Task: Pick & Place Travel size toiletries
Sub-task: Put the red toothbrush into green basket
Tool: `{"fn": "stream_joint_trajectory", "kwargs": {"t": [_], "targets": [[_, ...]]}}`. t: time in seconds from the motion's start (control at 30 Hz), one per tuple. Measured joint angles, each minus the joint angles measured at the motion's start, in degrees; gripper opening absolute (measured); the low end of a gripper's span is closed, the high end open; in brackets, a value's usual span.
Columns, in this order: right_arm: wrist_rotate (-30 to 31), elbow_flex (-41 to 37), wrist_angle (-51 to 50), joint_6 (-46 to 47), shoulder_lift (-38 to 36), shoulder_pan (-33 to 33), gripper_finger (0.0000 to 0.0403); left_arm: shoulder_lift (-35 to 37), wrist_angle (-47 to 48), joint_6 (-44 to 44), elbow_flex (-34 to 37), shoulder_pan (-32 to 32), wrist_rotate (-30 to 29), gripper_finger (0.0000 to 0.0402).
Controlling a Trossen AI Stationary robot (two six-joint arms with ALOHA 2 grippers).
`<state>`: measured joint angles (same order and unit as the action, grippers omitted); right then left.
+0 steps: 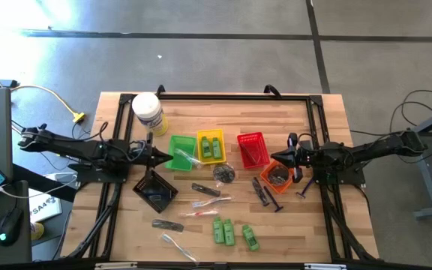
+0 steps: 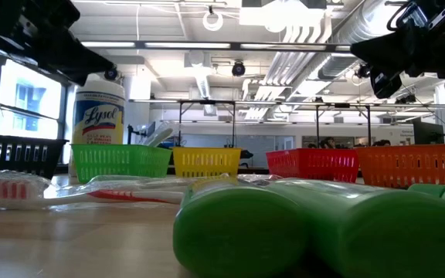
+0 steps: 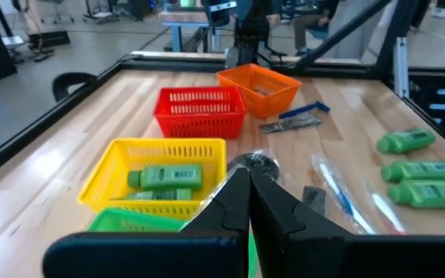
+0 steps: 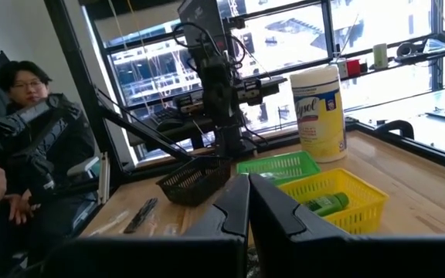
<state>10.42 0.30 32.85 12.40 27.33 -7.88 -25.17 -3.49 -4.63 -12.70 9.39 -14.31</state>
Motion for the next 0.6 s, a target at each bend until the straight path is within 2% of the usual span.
{"fn": "stream_joint_trajectory", "kwargs": {"t": [0.6], "targets": [[1.1,0.0,-1.0,0.0,0.0,0.0,0.0002,0.0,0.0,1.3,0.8,0.0,0.7,0.0]]}}
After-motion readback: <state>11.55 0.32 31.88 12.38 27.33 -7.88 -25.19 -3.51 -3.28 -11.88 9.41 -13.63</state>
